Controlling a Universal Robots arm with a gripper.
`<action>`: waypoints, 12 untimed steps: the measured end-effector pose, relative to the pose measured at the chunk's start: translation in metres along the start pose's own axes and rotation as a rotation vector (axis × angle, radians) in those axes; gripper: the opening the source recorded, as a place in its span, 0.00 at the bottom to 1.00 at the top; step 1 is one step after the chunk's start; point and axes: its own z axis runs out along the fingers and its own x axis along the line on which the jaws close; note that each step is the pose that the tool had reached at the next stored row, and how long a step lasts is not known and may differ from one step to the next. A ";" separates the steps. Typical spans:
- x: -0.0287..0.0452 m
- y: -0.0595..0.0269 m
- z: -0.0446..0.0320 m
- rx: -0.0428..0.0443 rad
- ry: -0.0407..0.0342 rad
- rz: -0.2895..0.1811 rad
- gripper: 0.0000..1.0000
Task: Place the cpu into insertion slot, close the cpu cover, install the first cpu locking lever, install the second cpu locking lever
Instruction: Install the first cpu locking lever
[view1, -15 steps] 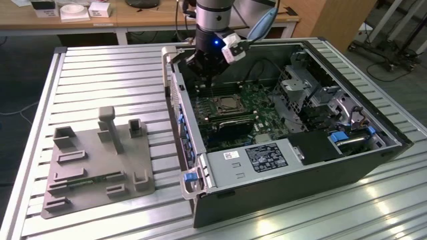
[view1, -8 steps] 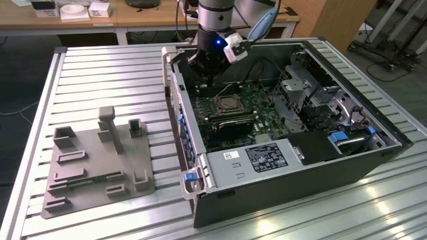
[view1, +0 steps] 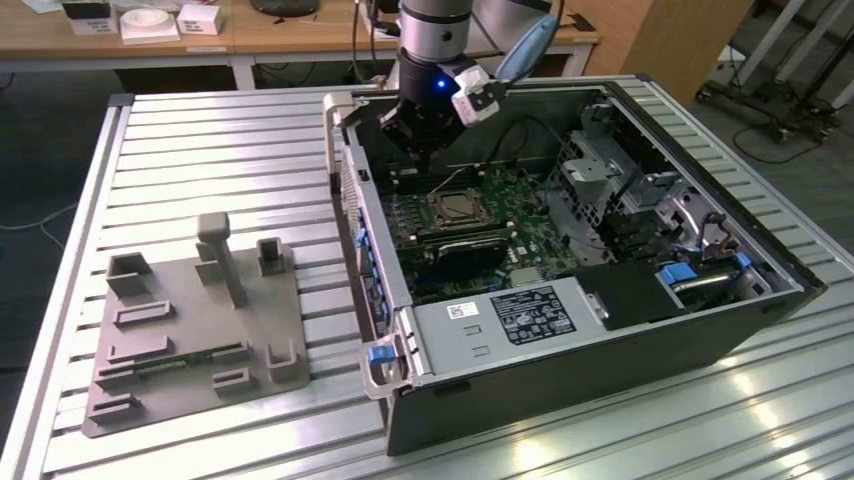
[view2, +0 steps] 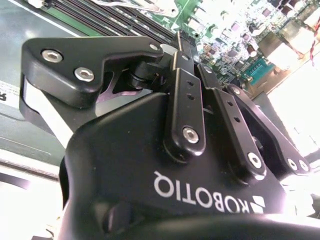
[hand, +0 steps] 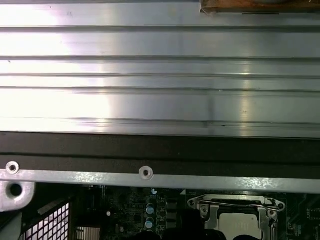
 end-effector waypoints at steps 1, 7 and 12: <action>-0.0009 0.0000 0.0000 0.0000 0.0001 -0.001 0.10; -0.0062 -0.0002 0.0004 -0.0001 0.0001 -0.004 0.10; -0.0088 -0.0002 0.0016 -0.0003 0.0001 -0.007 0.10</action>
